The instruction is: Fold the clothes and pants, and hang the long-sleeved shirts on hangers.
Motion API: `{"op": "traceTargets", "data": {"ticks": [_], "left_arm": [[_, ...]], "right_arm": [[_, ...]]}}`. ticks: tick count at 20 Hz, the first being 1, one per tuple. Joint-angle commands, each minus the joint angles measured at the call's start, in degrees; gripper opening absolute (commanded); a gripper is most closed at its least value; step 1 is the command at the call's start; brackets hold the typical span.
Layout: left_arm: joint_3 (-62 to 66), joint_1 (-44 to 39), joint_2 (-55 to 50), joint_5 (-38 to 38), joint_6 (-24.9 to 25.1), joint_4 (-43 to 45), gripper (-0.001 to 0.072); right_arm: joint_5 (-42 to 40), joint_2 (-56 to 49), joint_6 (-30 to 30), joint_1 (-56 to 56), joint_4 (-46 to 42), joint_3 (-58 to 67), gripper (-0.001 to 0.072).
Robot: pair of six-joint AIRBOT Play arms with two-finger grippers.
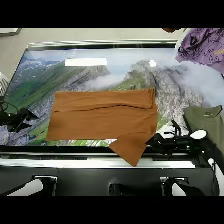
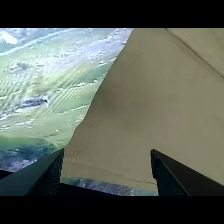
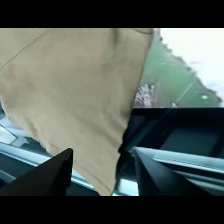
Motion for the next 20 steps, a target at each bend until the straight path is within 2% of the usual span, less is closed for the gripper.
{"op": "traceTargets", "data": {"ticks": [1, 9, 13, 14, 15, 16, 17, 20], "left_arm": [[-0.26, -0.7, 0.13, 1.03, 0.04, -0.22, 0.0603], [-0.26, -0.68, 0.13, 0.92, -0.04, -0.24, 0.0603], [-0.26, -0.63, 0.13, 0.85, 0.02, -0.22, 0.0603], [-0.26, -0.55, 0.11, 0.98, 0.5, -0.22, 0.0603], [-0.28, -0.48, 0.11, 1.01, 1.03, -0.2, 0.0603], [-0.33, -0.28, 0.04, 0.98, 1.36, -0.2, 0.0603], [-0.61, 0.07, 0.04, 0.85, 2.56, -0.22, 0.0603], [-4.9, 2.95, 0.13, 0.57, 6.71, -0.98, 0.0602]], "right_arm": [[-3.63, 0.15, -1.42, -0.02, 2.34, -2.38, 0.0456], [-4.2, -10.19, -7.21, -0.02, 9.97, -2.49, 0.0452], [-3.3, -11.65, -7.3, -0.02, 9.9, -2.49, 0.0399], [-3.19, -11.65, -7.32, -0.02, 9.88, -2.49, 0.0361], [-2.93, -11.65, -7.82, -0.02, 9.92, -2.49, 0.0261], [-2.29, -11.65, -8.92, -0.02, 9.94, -2.49, 0.01], [-1.64, -11.65, -9.75, -0.02, 9.94, -2.49, 0.0025], [0.15, -11.63, -9.9, -0.02, 9.86, -2.49, 0.0025]]}}
